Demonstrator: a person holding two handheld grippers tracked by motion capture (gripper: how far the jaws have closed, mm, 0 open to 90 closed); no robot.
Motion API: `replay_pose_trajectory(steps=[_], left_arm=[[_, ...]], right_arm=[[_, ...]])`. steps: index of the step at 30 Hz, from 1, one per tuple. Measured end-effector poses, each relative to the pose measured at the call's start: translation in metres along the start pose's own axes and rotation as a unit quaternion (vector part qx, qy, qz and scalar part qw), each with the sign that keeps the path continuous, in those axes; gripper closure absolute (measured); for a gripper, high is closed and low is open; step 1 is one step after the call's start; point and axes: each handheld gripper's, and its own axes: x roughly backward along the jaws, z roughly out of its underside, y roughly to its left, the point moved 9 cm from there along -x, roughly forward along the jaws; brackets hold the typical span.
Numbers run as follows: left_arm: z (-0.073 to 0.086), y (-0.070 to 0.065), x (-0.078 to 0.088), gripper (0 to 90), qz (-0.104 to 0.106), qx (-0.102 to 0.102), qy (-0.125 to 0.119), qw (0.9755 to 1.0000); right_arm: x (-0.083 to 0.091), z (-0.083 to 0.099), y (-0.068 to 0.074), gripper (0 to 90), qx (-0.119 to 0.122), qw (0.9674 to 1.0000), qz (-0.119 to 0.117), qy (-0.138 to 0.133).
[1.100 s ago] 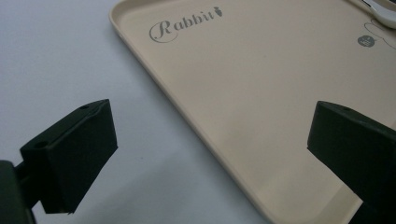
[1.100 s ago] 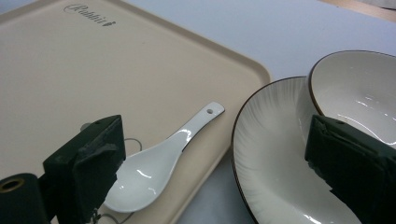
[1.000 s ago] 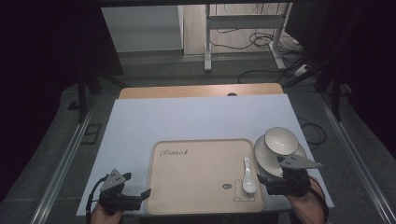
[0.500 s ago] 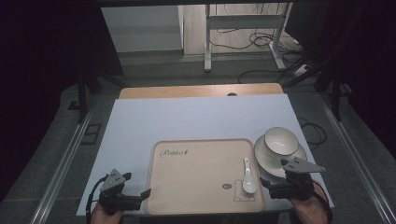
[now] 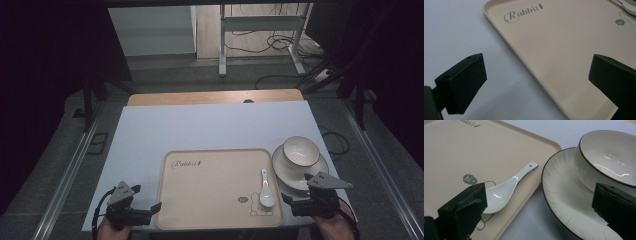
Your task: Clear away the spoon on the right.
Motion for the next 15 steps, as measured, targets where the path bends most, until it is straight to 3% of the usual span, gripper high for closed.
replay_pose_trajectory(steps=[15], left_arm=[[0.0, 0.0001, 0.0001, 1.1, 0.0, 0.0, 0.0, 1.0]], right_arm=[[0.01, 0.0058, -0.0072, 0.0, -0.009, 0.9997, 0.022, -0.007]])
